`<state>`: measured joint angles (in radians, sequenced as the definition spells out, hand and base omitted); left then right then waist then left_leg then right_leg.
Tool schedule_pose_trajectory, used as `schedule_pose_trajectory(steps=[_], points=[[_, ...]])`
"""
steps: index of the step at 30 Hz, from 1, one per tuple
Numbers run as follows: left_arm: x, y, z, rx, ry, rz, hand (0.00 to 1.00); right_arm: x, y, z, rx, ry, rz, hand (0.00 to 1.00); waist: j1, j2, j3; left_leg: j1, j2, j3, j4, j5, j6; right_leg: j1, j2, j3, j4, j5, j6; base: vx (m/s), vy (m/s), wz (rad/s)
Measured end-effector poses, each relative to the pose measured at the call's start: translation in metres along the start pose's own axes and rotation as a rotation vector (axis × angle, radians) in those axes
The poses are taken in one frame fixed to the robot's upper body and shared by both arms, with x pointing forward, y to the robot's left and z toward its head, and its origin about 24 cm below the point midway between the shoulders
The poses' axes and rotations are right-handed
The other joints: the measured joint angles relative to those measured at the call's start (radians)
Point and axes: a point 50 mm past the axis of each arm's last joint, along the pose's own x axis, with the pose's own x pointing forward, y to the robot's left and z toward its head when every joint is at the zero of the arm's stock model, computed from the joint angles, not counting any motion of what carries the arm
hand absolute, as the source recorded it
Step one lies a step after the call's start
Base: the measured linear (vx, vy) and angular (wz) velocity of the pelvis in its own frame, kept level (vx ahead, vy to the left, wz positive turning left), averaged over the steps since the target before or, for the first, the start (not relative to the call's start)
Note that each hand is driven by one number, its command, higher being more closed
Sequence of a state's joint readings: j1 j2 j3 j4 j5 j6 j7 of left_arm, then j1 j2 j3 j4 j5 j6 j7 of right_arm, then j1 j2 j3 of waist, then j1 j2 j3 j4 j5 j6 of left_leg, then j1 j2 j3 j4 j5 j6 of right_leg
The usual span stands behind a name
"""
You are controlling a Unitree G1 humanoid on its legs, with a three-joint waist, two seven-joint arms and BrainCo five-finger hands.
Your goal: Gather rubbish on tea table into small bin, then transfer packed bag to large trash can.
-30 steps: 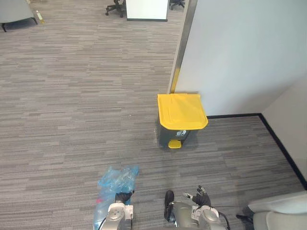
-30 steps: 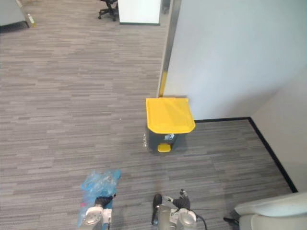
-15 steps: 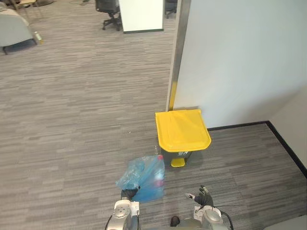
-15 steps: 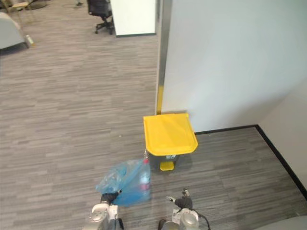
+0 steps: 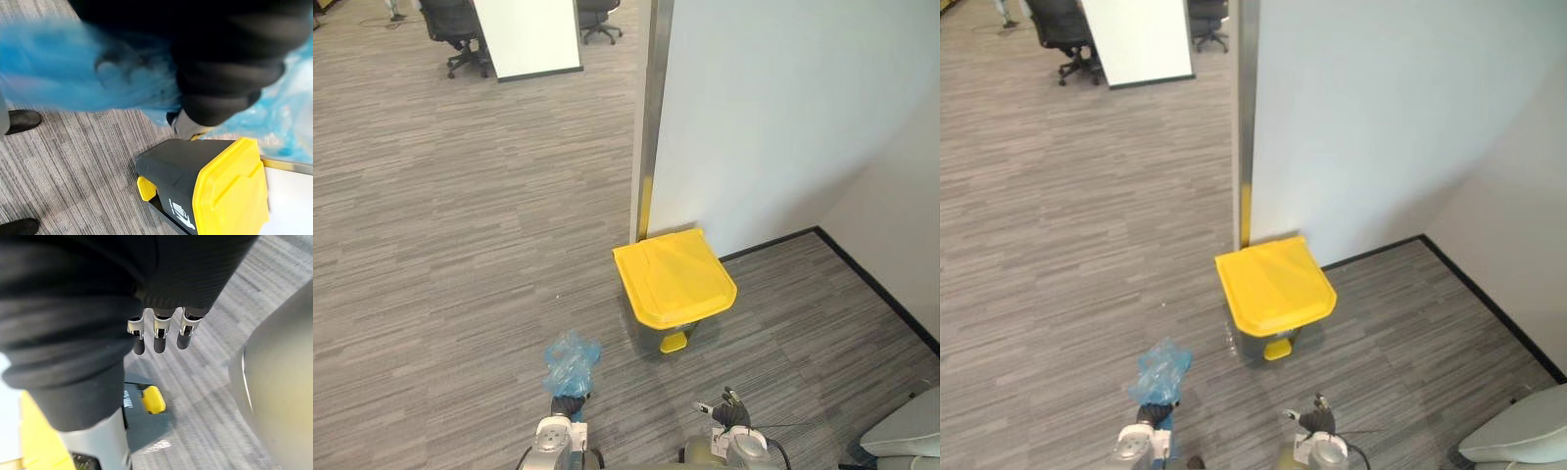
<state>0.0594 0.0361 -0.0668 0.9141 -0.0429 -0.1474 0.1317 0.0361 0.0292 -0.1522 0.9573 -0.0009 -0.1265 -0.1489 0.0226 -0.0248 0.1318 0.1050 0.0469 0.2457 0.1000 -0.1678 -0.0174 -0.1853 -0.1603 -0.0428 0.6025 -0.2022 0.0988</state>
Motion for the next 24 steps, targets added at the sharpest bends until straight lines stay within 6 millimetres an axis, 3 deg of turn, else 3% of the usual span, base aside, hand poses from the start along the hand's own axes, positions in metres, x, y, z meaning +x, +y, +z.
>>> schedule_pose_trajectory(steps=[1,3,4,5,7,9,12,13,14,16,17,19,20,24], points=[[0.0,0.001,0.0,-0.007,0.001,0.004,1.0,0.001,0.0,0.002,0.0,-0.005,0.001,0.0,-0.011,0.003,0.001,0.002,0.009,-0.009,0.002,-0.009,-0.007,-0.012,0.023,-0.015,-0.033,-0.021,-0.01,0.15,-0.081,0.22],[0.0,0.002,0.0,-0.007,0.0,0.008,1.0,0.002,0.002,0.005,0.0,-0.012,0.006,0.0,-0.017,-0.001,0.001,0.009,0.018,-0.019,0.012,-0.025,-0.028,-0.03,0.066,-0.006,-0.139,-0.002,-0.028,0.17,-0.111,0.21],[0.001,0.005,0.0,-0.001,0.0,0.012,1.0,0.0,0.001,-0.002,0.002,0.007,0.003,0.0,-0.021,-0.036,-0.002,0.018,-0.011,-0.042,0.027,-0.028,-0.049,-0.017,0.075,0.019,-0.23,0.066,-0.102,0.19,-0.106,0.21],[0.001,0.002,0.0,-0.005,0.006,0.009,1.0,0.0,0.001,0.0,0.002,0.004,0.004,0.0,-0.024,-0.026,0.003,0.023,-0.005,-0.05,0.03,-0.037,-0.057,-0.008,0.078,0.01,-0.218,0.065,-0.101,0.27,-0.136,0.19],[0.0,-0.01,0.0,-0.052,0.009,-0.007,1.0,0.004,-0.013,0.003,-0.01,0.001,-0.029,0.0,-0.016,0.021,0.002,0.02,0.029,-0.122,0.043,-0.053,-0.069,0.01,0.111,-0.005,-0.24,0.056,-0.108,0.29,-0.138,-0.03],[0.0,-0.012,0.001,-0.065,0.009,-0.008,1.0,0.003,-0.013,0.002,-0.002,0.003,-0.032,0.0,-0.02,0.035,0.0,0.022,0.043,-0.122,0.046,-0.058,-0.077,0.016,0.123,-0.014,-0.237,0.039,-0.112,0.21,-0.096,0.07],[0.001,-0.014,0.006,-0.063,-0.01,-0.018,1.0,0.001,-0.014,-0.003,0.001,0.014,-0.037,0.0,-0.024,0.02,0.008,-0.038,0.077,-0.123,0.253,-0.082,-0.117,0.101,0.124,-0.055,-0.288,0.013,-0.116,0.15,-0.082,0.4],[0.001,-0.016,0.011,-0.071,-0.035,-0.026,1.0,-0.002,-0.016,-0.007,0.0,0.016,-0.042,0.0,-0.018,0.016,0.006,-0.127,0.119,-0.117,0.484,-0.077,-0.136,0.152,0.129,-0.074,-0.311,0.004,-0.118,0.15,-0.034,0.24],[0.0,-0.019,0.013,-0.074,-0.046,-0.032,1.0,-0.002,-0.017,-0.007,0.0,0.015,-0.045,0.0,-0.009,0.018,0.006,-0.156,0.138,-0.099,0.561,-0.077,-0.141,0.174,0.128,-0.078,-0.315,0.001,-0.123,0.16,0.001,0.15],[0.0,-0.025,0.014,-0.083,-0.047,-0.049,1.0,-0.002,-0.018,-0.006,0.002,0.012,-0.054,0.0,-0.01,0.028,-0.001,-0.167,0.158,-0.046,0.549,-0.112,-0.101,0.193,0.126,-0.073,-0.33,0.0,-0.126,0.14,0.096,-0.05],[0.0,-0.027,0.018,-0.079,-0.064,-0.063,1.0,-0.001,-0.017,-0.003,0.005,-0.001,-0.052,0.0,-0.014,0.033,-0.006,-0.174,0.147,-0.029,0.457,-0.124,-0.078,0.183,0.116,-0.062,-0.328,0.002,-0.123,0.14,0.138,-0.11],[0.001,-0.028,0.022,-0.071,-0.076,-0.072,1.0,-0.001,-0.02,-0.003,0.007,0.002,-0.061,0.0,-0.014,0.048,-0.016,-0.162,0.115,-0.047,0.248,-0.075,-0.084,0.167,0.109,-0.042,-0.33,0.007,-0.105,0.14,0.181,-0.25],[0.001,-0.026,0.02,-0.054,-0.071,-0.071,1.0,-0.001,-0.017,-0.008,0.007,0.024,-0.054,0.0,-0.012,0.024,-0.02,-0.12,0.077,-0.029,0.184,-0.048,-0.066,0.168,0.09,-0.004,-0.352,0.019,-0.079,0.13,0.18,-0.27],[0.003,-0.012,0.009,-0.002,-0.026,-0.049,1.0,-0.002,-0.012,-0.01,0.022,0.034,-0.046,0.0,-0.014,-0.002,-0.031,-0.095,0.04,0.011,0.14,-0.037,-0.054,0.177,0.06,0.041,-0.399,0.037,-0.057,0.1,0.143,-0.27]])
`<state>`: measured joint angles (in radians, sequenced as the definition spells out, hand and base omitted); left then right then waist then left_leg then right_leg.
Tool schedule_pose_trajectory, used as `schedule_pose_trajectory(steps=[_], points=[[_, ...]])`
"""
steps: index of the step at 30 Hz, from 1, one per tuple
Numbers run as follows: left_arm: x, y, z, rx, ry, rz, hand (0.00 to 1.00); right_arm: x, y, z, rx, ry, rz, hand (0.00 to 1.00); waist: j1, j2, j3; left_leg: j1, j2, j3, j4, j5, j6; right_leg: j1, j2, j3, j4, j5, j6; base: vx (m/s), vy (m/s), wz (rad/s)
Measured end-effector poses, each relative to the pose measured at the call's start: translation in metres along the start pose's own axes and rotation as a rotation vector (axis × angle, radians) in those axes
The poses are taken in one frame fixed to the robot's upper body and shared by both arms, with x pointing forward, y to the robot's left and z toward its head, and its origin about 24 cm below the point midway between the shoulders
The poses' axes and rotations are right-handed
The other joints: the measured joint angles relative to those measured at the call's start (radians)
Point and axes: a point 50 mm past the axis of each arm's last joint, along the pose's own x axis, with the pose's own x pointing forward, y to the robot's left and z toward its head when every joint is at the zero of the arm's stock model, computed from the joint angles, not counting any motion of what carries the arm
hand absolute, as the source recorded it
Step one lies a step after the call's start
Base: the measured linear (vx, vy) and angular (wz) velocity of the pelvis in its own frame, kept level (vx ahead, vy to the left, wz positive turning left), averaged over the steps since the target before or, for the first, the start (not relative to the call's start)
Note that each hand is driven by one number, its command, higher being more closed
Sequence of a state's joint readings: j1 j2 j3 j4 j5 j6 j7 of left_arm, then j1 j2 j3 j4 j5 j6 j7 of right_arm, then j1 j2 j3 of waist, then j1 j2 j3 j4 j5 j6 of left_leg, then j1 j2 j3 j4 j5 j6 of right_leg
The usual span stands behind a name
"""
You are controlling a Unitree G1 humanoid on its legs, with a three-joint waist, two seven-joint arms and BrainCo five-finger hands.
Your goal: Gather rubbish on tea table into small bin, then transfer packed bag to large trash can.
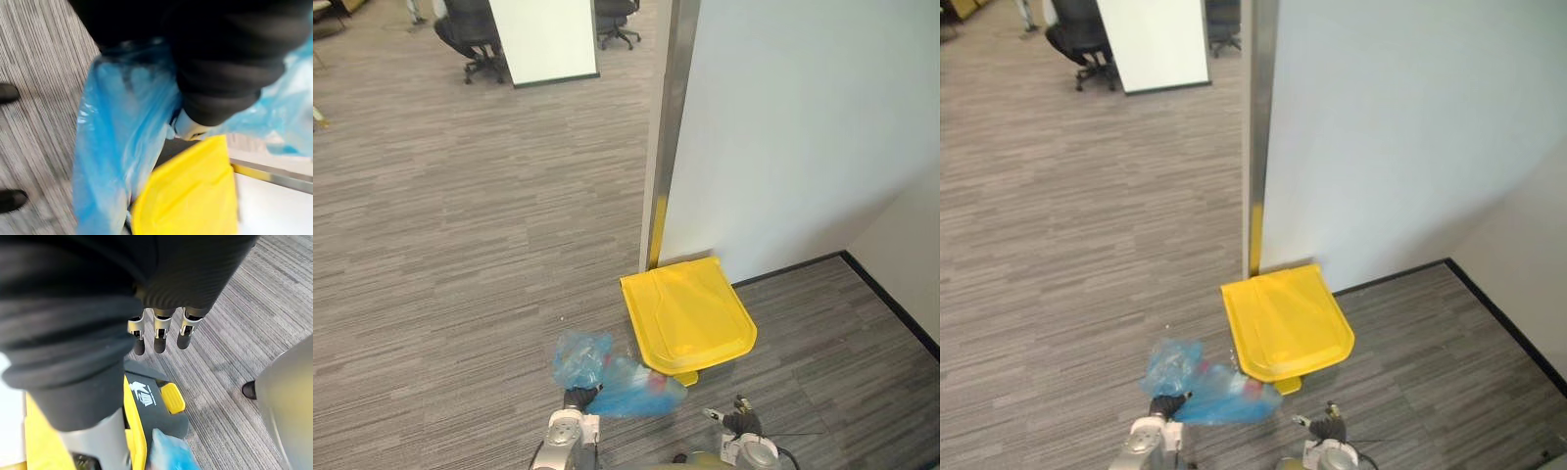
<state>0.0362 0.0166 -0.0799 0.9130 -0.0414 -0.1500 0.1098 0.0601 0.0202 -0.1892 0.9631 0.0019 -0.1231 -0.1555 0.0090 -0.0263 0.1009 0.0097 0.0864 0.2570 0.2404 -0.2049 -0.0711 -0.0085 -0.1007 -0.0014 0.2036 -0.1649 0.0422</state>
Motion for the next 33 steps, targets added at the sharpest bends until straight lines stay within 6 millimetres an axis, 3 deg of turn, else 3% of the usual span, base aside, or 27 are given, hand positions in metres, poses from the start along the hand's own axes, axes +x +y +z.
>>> schedule_pose_trajectory(steps=[7,10,11,13,16,19,20,21,22,23,25,26,27,33], points=[[-0.001,0.004,-0.01,0.032,0.044,0.003,1.0,0.002,0.0,-0.001,-0.005,0.017,0.0,0.0,-0.007,0.004,0.001,0.049,-0.011,0.042,-0.074,0.011,0.017,-0.013,0.009,0.054,-0.018,0.035,0.007,0.04,0.048,-0.29],[-0.002,0.003,-0.012,0.005,0.054,0.011,1.0,0.004,-0.003,0.006,-0.015,-0.009,-0.005,0.0,-0.006,0.03,0.026,0.124,0.007,0.062,-0.129,0.005,0.028,-0.113,0.025,0.037,0.239,0.039,0.017,-0.03,0.012,-0.29],[-0.001,0.001,-0.01,-0.015,0.049,0.015,1.0,0.007,-0.005,0.016,-0.013,-0.04,-0.01,0.0,-0.009,0.045,0.051,0.155,0.01,0.062,-0.144,-0.011,0.053,-0.201,0.015,-0.005,0.395,0.008,0.05,-0.05,-0.009,-0.17],[0.002,0.004,-0.004,-0.014,0.033,0.029,1.0,0.007,-0.005,0.021,-0.007,-0.065,-0.008,0.0,-0.009,0.029,0.063,0.17,0.013,0.056,-0.125,-0.034,0.064,-0.279,-0.003,-0.061,0.39,-0.024,0.042,-0.01,-0.004,0.0],[0.006,0.005,0.007,-0.011,-0.001,0.033,1.0,0.007,-0.001,0.028,0.0,-0.093,-0.003,0.0,-0.009,0.004,0.102,0.181,0.031,0.039,-0.061,-0.082,0.039,-0.343,-0.013,-0.125,0.153,0.086,0.036,0.1,-0.062,0.18],[0.006,0.007,0.008,-0.018,-0.007,0.046,1.0,0.006,0.002,0.027,-0.004,-0.089,-0.004,0.0,0.002,-0.034,0.125,0.198,0.026,0.028,0.074,-0.193,-0.026,-0.326,-0.026,-0.154,0.051,0.065,0.058,0.29,-0.193,0.15],[0.007,0.006,0.01,-0.025,-0.011,0.047,1.0,0.007,0.002,0.028,-0.006,-0.091,-0.004,0.0,0.006,-0.023,0.134,0.199,0.036,0.022,0.099,-0.207,-0.038,-0.327,-0.021,-0.155,0.072,0.073,0.072,0.31,-0.196,-0.13],[0.008,0.001,0.016,-0.029,-0.027,0.035,1.0,0.01,0.0,0.04,-0.009,-0.127,-0.009,0.0,-0.001,0.016,0.151,0.183,0.065,-0.003,0.126,-0.234,-0.044,-0.35,-0.001,-0.165,0.122,0.068,0.079,0.28,-0.181,0.06],[0.011,-0.001,0.023,-0.03,-0.046,0.03,1.0,0.011,-0.001,0.045,0.001,-0.137,-0.019,0.0,-0.008,0.021,0.168,0.182,0.076,-0.027,0.127,-0.25,-0.034,-0.361,0.009,-0.163,0.159,0.068,0.079,0.23,-0.174,0.25],[0.011,-0.002,0.025,-0.031,-0.055,0.027,1.0,0.011,-0.003,0.045,0.005,-0.136,-0.023,0.0,-0.008,0.022,0.17,0.183,0.081,-0.04,0.127,-0.254,-0.034,-0.361,0.014,-0.164,0.169,0.068,0.079,0.16,-0.131,0.52],[0.013,-0.006,0.036,-0.034,-0.09,0.014,1.0,0.008,-0.009,0.038,0.017,-0.129,-0.042,0.0,0.001,0.023,0.171,0.179,0.121,-0.12,0.134,-0.278,-0.004,-0.364,0.031,-0.202,0.253,0.002,0.042,0.21,-0.184,0.61],[0.014,-0.007,0.037,-0.033,-0.095,0.011,1.0,0.007,-0.011,0.038,0.024,-0.133,-0.05,0.0,0.001,0.024,0.171,0.172,0.13,-0.136,0.143,-0.282,-0.008,-0.368,0.032,-0.21,0.272,-0.018,0.04,0.21,-0.237,0.54],[0.016,-0.008,0.045,-0.03,-0.116,0.007,1.0,0.007,-0.014,0.04,0.055,-0.145,-0.067,0.0,0.012,0.027,0.167,0.107,0.16,-0.203,0.225,-0.303,-0.041,-0.407,0.044,-0.243,0.32,-0.063,0.036,0.09,-0.133,0.29],[0.018,-0.008,0.065,-0.062,-0.183,0.014,1.0,0.007,-0.014,0.045,0.099,-0.157,-0.068,0.0,0.031,0.037,0.168,-0.029,0.197,-0.245,0.307,-0.288,-0.044,-0.461,0.057,-0.29,0.313,-0.059,0.031,0.04,-0.11,0.2]])
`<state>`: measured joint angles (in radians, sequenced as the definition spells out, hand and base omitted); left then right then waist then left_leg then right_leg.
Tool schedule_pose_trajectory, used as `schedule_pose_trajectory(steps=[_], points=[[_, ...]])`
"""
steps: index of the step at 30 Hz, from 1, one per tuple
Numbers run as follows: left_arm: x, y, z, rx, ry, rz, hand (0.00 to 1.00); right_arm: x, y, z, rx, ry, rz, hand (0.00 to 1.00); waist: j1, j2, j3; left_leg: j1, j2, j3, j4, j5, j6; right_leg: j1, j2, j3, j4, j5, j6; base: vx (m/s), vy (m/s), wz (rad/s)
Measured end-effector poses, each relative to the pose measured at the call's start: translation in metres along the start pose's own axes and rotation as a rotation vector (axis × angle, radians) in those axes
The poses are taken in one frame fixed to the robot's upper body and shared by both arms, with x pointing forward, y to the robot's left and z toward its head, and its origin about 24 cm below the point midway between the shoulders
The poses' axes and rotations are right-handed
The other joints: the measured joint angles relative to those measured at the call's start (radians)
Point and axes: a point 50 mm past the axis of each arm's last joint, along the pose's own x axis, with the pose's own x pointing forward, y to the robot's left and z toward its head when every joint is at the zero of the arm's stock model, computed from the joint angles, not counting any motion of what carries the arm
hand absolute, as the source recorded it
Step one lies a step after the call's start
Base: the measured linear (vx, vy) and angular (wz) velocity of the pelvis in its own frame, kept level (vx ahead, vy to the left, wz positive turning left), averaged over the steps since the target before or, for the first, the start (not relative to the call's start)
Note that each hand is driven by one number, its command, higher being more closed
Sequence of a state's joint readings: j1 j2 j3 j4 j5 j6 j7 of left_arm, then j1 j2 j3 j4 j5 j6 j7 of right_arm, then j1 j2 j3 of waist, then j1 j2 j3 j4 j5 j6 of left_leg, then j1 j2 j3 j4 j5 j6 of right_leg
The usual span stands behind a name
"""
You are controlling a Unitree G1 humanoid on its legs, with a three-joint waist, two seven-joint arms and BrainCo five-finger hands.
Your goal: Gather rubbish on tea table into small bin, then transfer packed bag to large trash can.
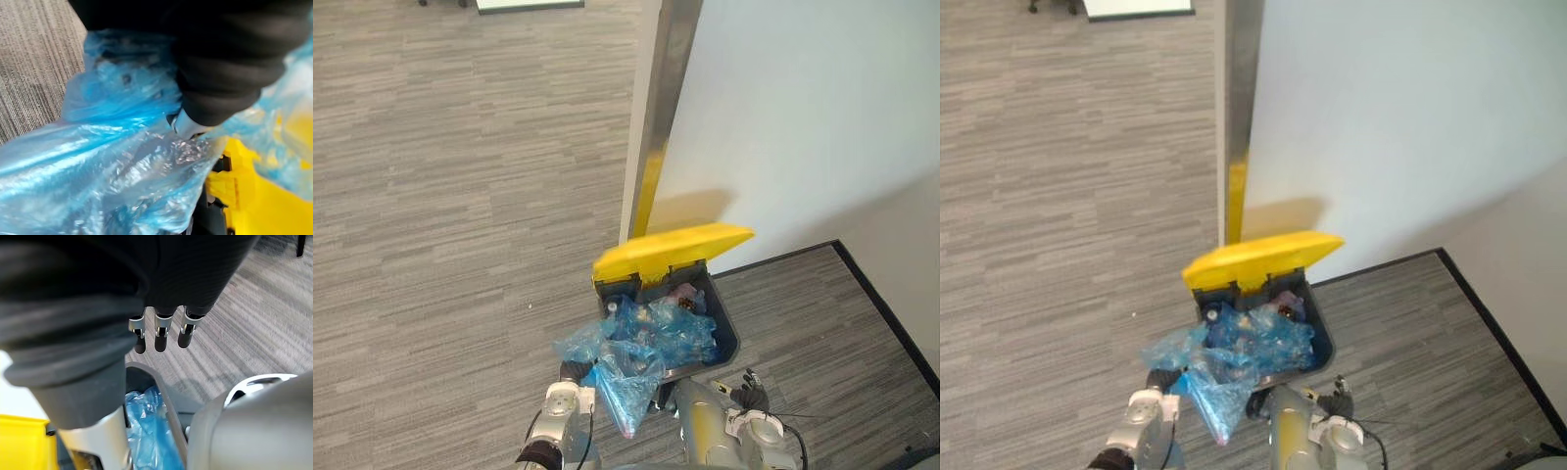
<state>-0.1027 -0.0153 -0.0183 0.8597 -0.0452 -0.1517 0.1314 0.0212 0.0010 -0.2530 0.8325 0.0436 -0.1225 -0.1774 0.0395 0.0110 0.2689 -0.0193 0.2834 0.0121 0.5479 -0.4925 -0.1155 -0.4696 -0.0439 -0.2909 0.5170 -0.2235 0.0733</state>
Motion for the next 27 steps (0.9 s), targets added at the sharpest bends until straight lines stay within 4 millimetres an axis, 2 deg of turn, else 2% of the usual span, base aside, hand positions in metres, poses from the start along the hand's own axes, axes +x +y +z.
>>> schedule_pose_trajectory(steps=[1,4,6,8,9,10,11,12,13,14,16,19,20,22,23,27], points=[[0.0,0.0,0.004,0.0,-0.015,-0.001,1.0,0.0,0.001,0.003,0.001,-0.01,0.003,0.0,0.002,0.003,0.0,-0.022,0.003,-0.006,-0.001,0.003,0.002,-0.011,-0.001,-0.009,-0.005,0.0,0.0,-0.03,-0.076,0.49],[0.001,-0.003,0.019,-0.009,-0.079,-0.016,1.0,0.0,0.012,0.013,0.007,-0.053,0.046,0.0,0.004,0.005,0.001,-0.108,0.002,-0.038,-0.008,0.064,0.043,-0.023,-0.005,-0.028,-0.057,0.005,0.008,-0.03,-0.104,0.69],[0.001,-0.007,0.026,-0.016,-0.113,-0.03,1.0,-0.001,0.021,0.023,0.0,-0.098,0.077,0.0,0.016,0.005,0.002,-0.129,0.003,-0.046,-0.025,0.09,0.053,-0.023,-0.007,-0.036,-0.077,0.006,0.009,-0.04,-0.124,0.66],[-0.001,-0.017,0.04,-0.002,-0.182,-0.074,1.0,-0.004,0.044,0.057,-0.001,-0.232,0.147,0.0,0.02,0.015,0.002,-0.147,0.021,-0.053,-0.079,0.087,0.066,-0.031,-0.007,-0.063,-0.09,0.006,0.009,-0.07,-0.116,0.51],[-0.002,-0.019,0.043,0.001,-0.197,-0.082,1.0,-0.006,0.048,0.064,0.002,-0.26,0.159,0.0,0.02,0.015,0.0,-0.152,0.022,-0.057,-0.092,0.077,0.068,-0.038,-0.007,-0.065,-0.091,0.006,0.009,-0.11,-0.128,0.49],[-0.003,-0.025,0.054,0.013,-0.248,-0.109,1.0,-0.01,0.06,0.085,0.014,-0.349,0.195,0.0,0.025,0.009,0.0,-0.175,0.022,-0.082,-0.116,0.082,0.042,-0.057,-0.005,-0.066,-0.097,0.006,0.009,-0.12,-0.114,0.37],[-0.004,-0.028,0.057,0.017,-0.267,-0.122,1.0,-0.014,0.07,0.104,0.02,-0.417,0.223,0.0,0.031,0.008,0.0,-0.18,0.022,-0.1,-0.13,0.088,0.033,-0.058,0.001,-0.068,-0.111,0.01,0.01,-0.12,-0.107,0.3],[-0.005,-0.028,0.058,0.018,-0.271,-0.124,1.0,-0.015,0.073,0.111,0.024,-0.44,0.23,0.0,0.033,0.008,0.0,-0.18,0.022,-0.105,-0.134,0.088,0.033,-0.058,0.004,-0.068,-0.114,0.013,0.009,-0.07,-0.069,0.1],[-0.007,-0.029,0.059,0.025,-0.289,-0.133,1.0,-0.018,0.079,0.128,0.041,-0.505,0.247,0.0,0.042,0.006,-0.001,-0.18,0.027,-0.108,-0.146,0.092,0.028,-0.058,0.011,-0.067,-0.125,0.025,0.003,-0.05,-0.05,0.02],[-0.008,-0.029,0.059,0.028,-0.295,-0.136,1.0,-0.02,0.08,0.134,0.047,-0.526,0.25,0.0,0.043,0.006,-0.001,-0.18,0.03,-0.108,-0.149,0.095,0.022,-0.058,0.014,-0.067,-0.129,0.027,0.003,-0.05,-0.065,-0.03],[-0.01,-0.027,0.059,0.04,-0.306,-0.142,1.0,-0.026,0.084,0.162,0.071,-0.622,0.253,0.0,0.051,0.004,-0.001,-0.18,0.043,-0.107,-0.15,0.106,0.017,-0.058,0.031,-0.067,-0.141,0.037,0.004,-0.04,-0.057,-0.11],[-0.012,-0.031,0.056,0.055,-0.301,-0.159,1.0,-0.031,0.085,0.193,0.094,-0.722,0.242,0.0,0.054,0.001,-0.002,-0.181,0.044,-0.101,-0.141,0.107,0.016,-0.059,0.037,-0.059,-0.143,0.04,0.005,-0.04,-0.029,-0.08],[-0.012,-0.031,0.056,0.057,-0.3,-0.161,1.0,-0.032,0.083,0.197,0.099,-0.734,0.238,0.0,0.054,-0.002,-0.002,-0.181,0.043,-0.098,-0.141,0.107,0.016,-0.06,0.038,-0.056,-0.144,0.042,0.006,-0.05,-0.005,-0.13],[-0.012,-0.029,0.055,0.062,-0.298,-0.158,1.0,-0.035,0.088,0.211,0.117,-0.773,0.242,0.0,0.066,-0.027,-0.009,-0.182,0.043,-0.077,-0.14,0.107,0.016,-0.072,0.048,-0.032,-0.151,0.054,0.005,-0.05,0.002,-0.23],[-0.012,-0.029,0.055,0.07,-0.299,-0.163,1.0,-0.038,0.091,0.221,0.129,-0.799,0.247,0.0,0.068,-0.038,-0.007,-0.186,0.043,-0.076,-0.136,0.107,0.014,-0.072,0.055,-0.022,-0.159,0.062,0.017,-0.04,0.002,-0.19],[-0.013,-0.032,0.054,0.079,-0.297,-0.176,1.0,-0.034,0.09,0.229,0.137,-0.791,0.232,0.0,0.074,-0.042,-0.008,-0.188,0.039,-0.075,-0.121,0.112,-0.004,-0.072,0.057,-0.008,-0.154,0.066,0.025,-0.03,0.004,-0.02]])
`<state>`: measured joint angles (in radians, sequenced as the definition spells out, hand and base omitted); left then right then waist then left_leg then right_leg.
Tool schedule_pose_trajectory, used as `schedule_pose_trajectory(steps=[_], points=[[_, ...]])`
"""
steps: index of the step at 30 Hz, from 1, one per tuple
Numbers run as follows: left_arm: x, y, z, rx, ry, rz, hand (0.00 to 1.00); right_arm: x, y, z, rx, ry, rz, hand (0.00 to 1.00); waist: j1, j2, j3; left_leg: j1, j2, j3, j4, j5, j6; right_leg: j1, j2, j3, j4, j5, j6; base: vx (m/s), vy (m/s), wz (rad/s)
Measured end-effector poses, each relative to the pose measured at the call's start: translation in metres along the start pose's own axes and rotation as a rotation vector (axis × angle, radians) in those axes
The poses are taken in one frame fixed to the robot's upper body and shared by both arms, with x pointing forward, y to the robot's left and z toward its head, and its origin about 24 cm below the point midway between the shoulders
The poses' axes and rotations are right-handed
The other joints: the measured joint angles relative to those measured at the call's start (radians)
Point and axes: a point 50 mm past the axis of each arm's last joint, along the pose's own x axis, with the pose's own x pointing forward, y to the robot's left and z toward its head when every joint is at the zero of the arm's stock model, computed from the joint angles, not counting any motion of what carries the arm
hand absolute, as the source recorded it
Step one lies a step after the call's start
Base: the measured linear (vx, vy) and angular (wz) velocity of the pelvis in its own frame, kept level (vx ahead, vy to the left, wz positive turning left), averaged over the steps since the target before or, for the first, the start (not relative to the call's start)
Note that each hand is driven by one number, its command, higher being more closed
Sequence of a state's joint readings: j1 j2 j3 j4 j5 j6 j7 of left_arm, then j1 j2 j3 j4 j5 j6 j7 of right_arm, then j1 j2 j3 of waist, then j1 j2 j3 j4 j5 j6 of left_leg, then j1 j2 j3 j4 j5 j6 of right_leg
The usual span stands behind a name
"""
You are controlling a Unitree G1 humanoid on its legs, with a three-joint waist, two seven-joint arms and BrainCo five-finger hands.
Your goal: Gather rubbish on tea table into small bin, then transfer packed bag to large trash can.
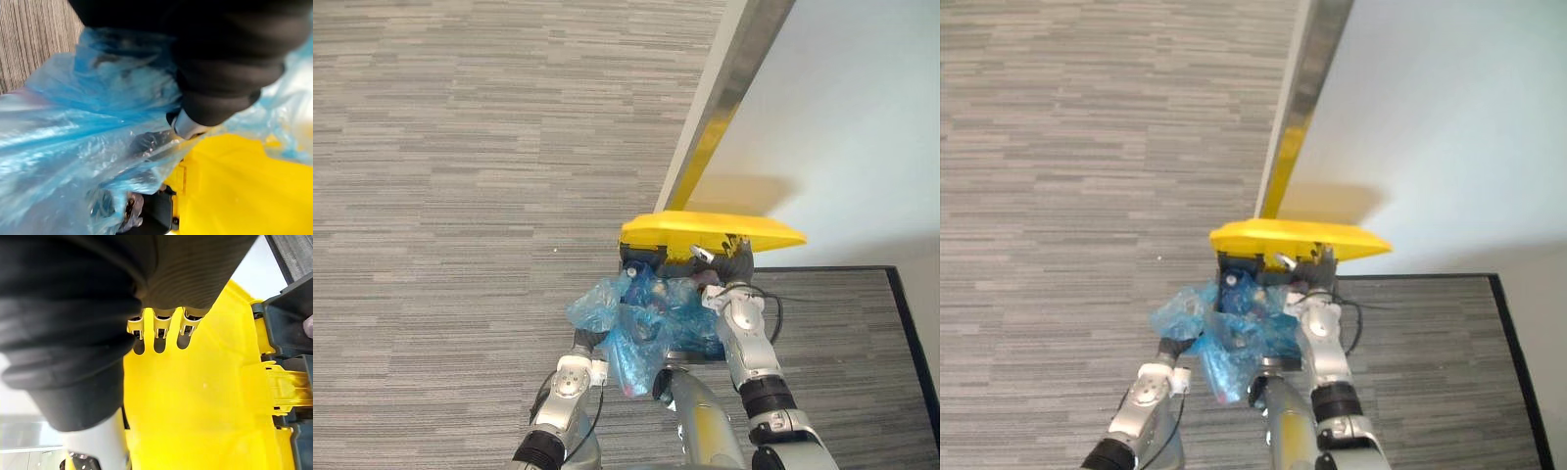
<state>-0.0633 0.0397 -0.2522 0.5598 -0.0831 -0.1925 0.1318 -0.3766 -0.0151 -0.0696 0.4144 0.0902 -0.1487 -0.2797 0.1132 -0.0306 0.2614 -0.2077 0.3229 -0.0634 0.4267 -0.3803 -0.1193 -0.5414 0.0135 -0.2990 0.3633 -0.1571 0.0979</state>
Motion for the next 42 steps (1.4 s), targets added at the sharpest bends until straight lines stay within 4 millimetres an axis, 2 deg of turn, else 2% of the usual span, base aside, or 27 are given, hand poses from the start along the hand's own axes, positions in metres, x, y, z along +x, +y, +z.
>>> schedule_pose_trajectory(steps=[4,9,14,15,21,24,26,29,32,39,42], points=[[0.0,0.002,0.001,-0.002,-0.003,0.003,1.0,0.011,-0.001,0.004,0.025,0.007,-0.019,0.0,0.002,-0.002,0.0,-0.002,-0.01,-0.001,0.0,0.005,-0.009,0.0,-0.003,0.013,0.001,0.0,0.0,-0.02,0.006,0.05],[0.0,-0.002,0.022,-0.034,-0.096,-0.028,1.0,0.025,0.0,0.011,0.027,0.014,-0.028,0.0,0.007,-0.009,0.004,-0.006,-0.012,-0.006,0.001,0.005,-0.01,0.0,-0.004,0.016,0.0,0.0,0.0,-0.01,-0.002,0.03],[-0.01,-0.034,0.062,-0.049,-0.277,-0.232,1.0,0.036,0.004,0.02,0.049,0.02,-0.048,0.0,0.008,-0.02,0.012,-0.021,-0.009,-0.01,0.018,0.005,-0.016,0.0,-0.002,0.018,-0.006,0.001,0.002,-0.01,-0.003,0.03],[-0.017,-0.052,0.077,-0.06,-0.347,-0.331,1.0,0.04,0.005,0.023,0.055,0.026,-0.057,0.0,0.008,-0.022,0.014,-0.034,-0.006,-0.011,0.037,0.002,-0.023,0.0,-0.001,0.019,-0.008,0.009,0.01,-0.03,0.007,0.01],[-0.034,-0.084,0.104,-0.08,-0.464,-0.518,1.0,0.05,0.008,0.03,0.069,0.051,-0.061,0.0,0.007,-0.022,0.014,-0.039,-0.006,-0.008,0.052,-0.009,-0.043,0.001,0.0,0.025,-0.017,0.025,0.006,-0.01,0.005,-0.02],[-0.046,-0.102,0.129,-0.083,-0.574,-0.617,1.0,0.055,0.007,0.034,0.063,0.05,-0.064,0.0,0.005,-0.019,0.016,-0.039,-0.005,-0.009,0.051,-0.009,-0.043,0.002,0.0,0.025,-0.02,0.028,0.003,0.0,0.0,0.0],[-0.057,-0.12,0.154,-0.091,-0.679,-0.707,1.0,0.06,0.003,0.038,0.047,0.058,-0.068,0.0,0.005,-0.018,0.017,-0.039,-0.005,-0.009,0.052,-0.009,-0.043,0.002,0.0,0.025,-0.019,0.029,0.002,0.0,0.0,0.0],[-0.061,-0.131,0.171,-0.094,-0.751,-0.733,1.0,0.066,0.002,0.043,0.057,0.069,-0.076,0.0,-0.009,-0.016,0.018,-0.039,-0.005,-0.009,0.051,-0.008,-0.043,0.002,0.0,0.025,-0.017,0.03,0.0,0.0,0.0,0.0],[-0.061,-0.135,0.18,-0.08,-0.79,-0.719,1.0,0.074,-0.005,0.052,0.041,0.063,-0.087,0.0,-0.01,-0.008,0.032,-0.036,-0.007,-0.009,0.051,-0.008,-0.043,0.001,-0.003,0.024,-0.009,0.028,-0.003,0.0,0.0,0.0],[-0.054,-0.148,0.196,-0.034,-0.841,-0.696,1.0,0.083,-0.007,0.069,0.038,0.028,-0.082,0.0,-0.017,-0.006,0.051,-0.053,-0.016,-0.009,0.047,-0.003,-0.041,-0.023,-0.015,0.026,0.003,0.028,-0.005,-0.02,-0.032,0.01],[-0.04,-0.149,0.191,-0.035,-0.786,-0.653,1.0,0.085,-0.003,0.078,0.044,0.01,-0.073,0.0,-0.028,-0.007,0.051,-0.072,-0.016,-0.008,0.045,0.004,-0.044,-0.042,-0.014,0.025,-0.002,0.036,-0.016,-0.01,-0.05,-0.02]])
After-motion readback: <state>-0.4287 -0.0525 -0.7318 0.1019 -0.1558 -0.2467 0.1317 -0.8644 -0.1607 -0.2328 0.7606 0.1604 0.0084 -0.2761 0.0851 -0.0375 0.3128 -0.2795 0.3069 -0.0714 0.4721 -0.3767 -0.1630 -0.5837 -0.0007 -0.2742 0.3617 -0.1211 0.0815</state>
